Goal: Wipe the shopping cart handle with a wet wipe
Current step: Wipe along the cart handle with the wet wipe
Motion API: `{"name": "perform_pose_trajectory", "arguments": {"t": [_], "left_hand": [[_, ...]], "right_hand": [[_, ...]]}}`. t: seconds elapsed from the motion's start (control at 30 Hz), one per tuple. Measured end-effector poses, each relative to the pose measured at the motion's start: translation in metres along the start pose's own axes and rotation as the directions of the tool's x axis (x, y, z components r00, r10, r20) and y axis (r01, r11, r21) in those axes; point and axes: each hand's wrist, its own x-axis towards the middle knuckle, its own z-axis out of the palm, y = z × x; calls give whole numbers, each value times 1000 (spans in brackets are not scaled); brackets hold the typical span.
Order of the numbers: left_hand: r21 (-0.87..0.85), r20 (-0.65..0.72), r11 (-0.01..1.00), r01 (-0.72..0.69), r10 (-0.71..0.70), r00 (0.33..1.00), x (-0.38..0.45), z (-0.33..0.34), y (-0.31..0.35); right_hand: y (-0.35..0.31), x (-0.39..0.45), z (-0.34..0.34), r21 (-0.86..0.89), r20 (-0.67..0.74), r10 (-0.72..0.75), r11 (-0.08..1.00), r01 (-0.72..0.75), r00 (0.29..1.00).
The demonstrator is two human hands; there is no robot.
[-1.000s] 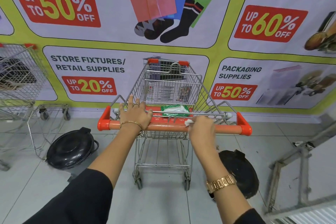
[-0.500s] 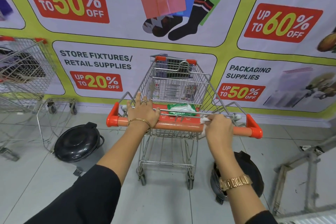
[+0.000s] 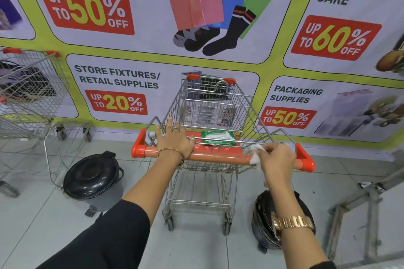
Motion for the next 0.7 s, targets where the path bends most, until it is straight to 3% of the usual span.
{"name": "perform_pose_trajectory", "arguments": {"t": [0.13, 0.43, 0.57, 0.7], "left_hand": [[-7, -7, 1000, 4, -4, 1000, 0, 0, 1], [0, 8, 1000, 8, -8, 1000, -1, -1, 3], [14, 1, 1000, 10, -10, 1000, -1, -1, 3], [1, 8, 1000, 5, -5, 1000, -2, -1, 2]], "right_hand": [[11, -6, -10, 78, -138, -33, 996, 44, 990], [-7, -35, 26, -26, 85, -168, 985, 170, 982], [-28, -51, 47, -100, 163, -327, 933, 345, 931], [-12, -29, 31, -92, 153, -167, 979, 182, 974]]}}
